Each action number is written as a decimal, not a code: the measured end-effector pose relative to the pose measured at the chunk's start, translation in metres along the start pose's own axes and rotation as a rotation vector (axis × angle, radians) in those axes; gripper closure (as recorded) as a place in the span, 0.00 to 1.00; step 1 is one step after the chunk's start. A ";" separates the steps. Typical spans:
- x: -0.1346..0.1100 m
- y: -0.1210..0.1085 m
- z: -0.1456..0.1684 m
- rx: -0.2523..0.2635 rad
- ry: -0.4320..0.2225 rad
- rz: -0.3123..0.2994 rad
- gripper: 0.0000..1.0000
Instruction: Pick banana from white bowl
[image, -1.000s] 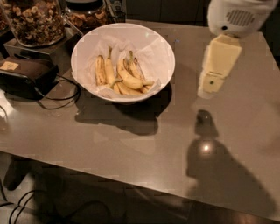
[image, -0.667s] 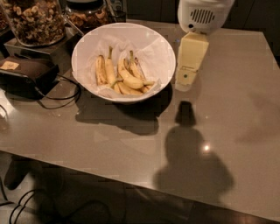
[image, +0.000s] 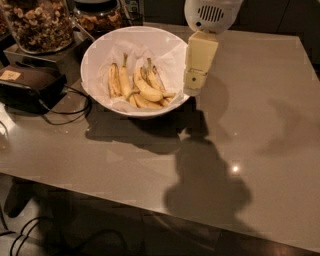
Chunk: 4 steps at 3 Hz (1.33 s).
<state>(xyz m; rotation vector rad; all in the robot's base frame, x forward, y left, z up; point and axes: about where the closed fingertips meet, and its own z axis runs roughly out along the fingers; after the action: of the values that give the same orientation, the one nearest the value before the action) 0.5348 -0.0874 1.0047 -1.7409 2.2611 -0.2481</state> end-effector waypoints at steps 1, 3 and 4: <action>-0.037 -0.011 -0.001 -0.002 -0.027 -0.042 0.00; -0.107 -0.041 0.024 -0.012 -0.054 -0.110 0.00; -0.112 -0.044 0.022 0.002 -0.101 -0.086 0.00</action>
Offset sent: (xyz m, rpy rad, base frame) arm 0.0475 0.0878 -0.0056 -0.1097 0.1547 0.1198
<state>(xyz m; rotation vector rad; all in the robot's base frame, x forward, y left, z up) 0.6089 0.0101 1.0096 -1.8095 2.1187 -0.1756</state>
